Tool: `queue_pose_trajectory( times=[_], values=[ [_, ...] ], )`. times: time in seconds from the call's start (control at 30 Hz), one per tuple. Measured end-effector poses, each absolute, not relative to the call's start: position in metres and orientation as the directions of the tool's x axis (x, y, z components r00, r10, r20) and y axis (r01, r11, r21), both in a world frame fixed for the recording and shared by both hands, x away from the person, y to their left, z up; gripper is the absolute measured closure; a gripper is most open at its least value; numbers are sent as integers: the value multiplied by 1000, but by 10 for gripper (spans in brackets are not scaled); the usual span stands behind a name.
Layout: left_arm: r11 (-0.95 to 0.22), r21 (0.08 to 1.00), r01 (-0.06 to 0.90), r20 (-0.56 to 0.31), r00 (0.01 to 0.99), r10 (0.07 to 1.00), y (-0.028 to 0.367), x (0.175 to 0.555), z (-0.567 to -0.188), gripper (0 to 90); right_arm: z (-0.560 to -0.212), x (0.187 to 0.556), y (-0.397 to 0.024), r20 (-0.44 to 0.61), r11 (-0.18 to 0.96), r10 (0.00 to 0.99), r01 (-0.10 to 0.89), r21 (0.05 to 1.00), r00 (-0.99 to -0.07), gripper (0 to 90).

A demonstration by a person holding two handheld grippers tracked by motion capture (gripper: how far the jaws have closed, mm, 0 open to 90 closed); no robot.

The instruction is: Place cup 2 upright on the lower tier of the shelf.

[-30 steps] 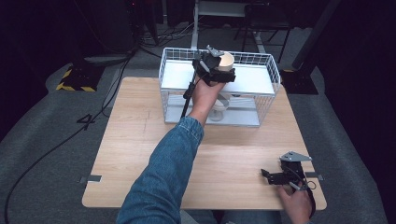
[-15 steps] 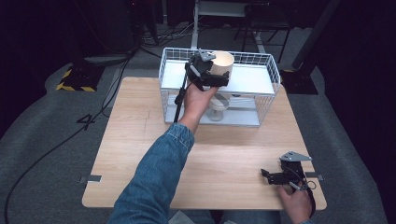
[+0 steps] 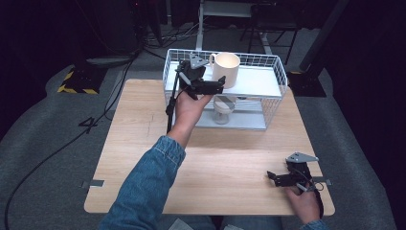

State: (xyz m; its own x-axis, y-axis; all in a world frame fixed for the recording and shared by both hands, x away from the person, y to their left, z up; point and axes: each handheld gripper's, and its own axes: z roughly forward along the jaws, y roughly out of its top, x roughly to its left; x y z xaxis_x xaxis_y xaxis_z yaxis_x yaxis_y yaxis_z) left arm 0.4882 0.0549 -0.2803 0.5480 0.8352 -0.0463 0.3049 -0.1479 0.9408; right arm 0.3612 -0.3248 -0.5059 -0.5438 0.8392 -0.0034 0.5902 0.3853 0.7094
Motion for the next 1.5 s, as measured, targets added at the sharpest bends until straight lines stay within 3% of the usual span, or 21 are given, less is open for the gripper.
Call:
queue_pose_trajectory(
  times=[0.8,1.5],
  values=[
    [-185,943,276,-8,576,818,97,412,-272,0,-506,362,-325,-6,388,837,586,711,-547,2],
    [-261,919,294,43,583,811,140,364,-305,0,-506,362,-325,-5,386,839,589,710,-545,2]
  ],
)
